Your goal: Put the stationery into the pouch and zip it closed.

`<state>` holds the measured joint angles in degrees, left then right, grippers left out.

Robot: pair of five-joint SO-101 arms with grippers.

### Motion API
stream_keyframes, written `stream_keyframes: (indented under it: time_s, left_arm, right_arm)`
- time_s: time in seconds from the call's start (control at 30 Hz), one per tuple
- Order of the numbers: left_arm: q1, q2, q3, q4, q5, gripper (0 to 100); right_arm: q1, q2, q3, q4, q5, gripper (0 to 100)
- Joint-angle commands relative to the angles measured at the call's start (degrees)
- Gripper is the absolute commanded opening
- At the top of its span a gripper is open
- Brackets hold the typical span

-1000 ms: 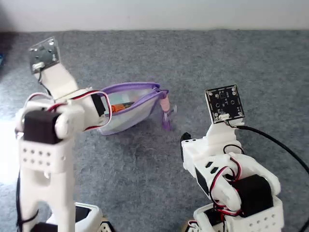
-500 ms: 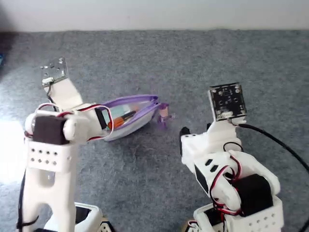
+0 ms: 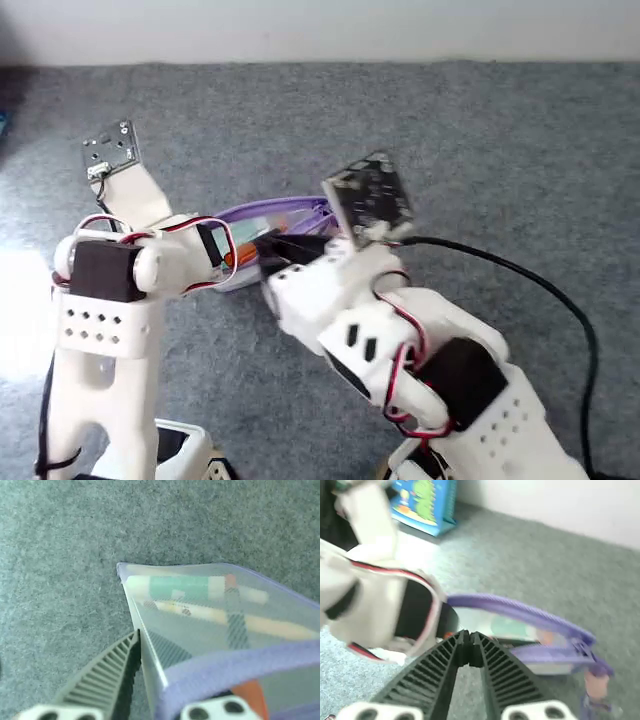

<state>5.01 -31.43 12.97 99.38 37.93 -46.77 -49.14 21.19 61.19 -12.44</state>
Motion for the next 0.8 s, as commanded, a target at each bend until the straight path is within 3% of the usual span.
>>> stream_keyframes:
  time_s: [0.0,0.23,0.5,0.77]
  left_arm:
    - [-0.4,1.1,-2.5,-0.3,1.4,1]
    - [-0.4,1.1,-3.7,-0.3,2.6,1]
    - [-0.4,1.1,-3.7,-0.3,3.5,1]
    - [-0.1,1.1,-3.7,-0.3,3.5,1]
  right_arm:
    - [-2.2,3.6,-3.7,-4.4,2.2,0.7]
    - [-2.6,7.2,-3.8,-6.9,2.2,0.8]
    - [-3.0,8.3,-2.8,0.0,2.1,0.8]
    - [14.5,15.3,1.7,-10.8,2.3,0.8]
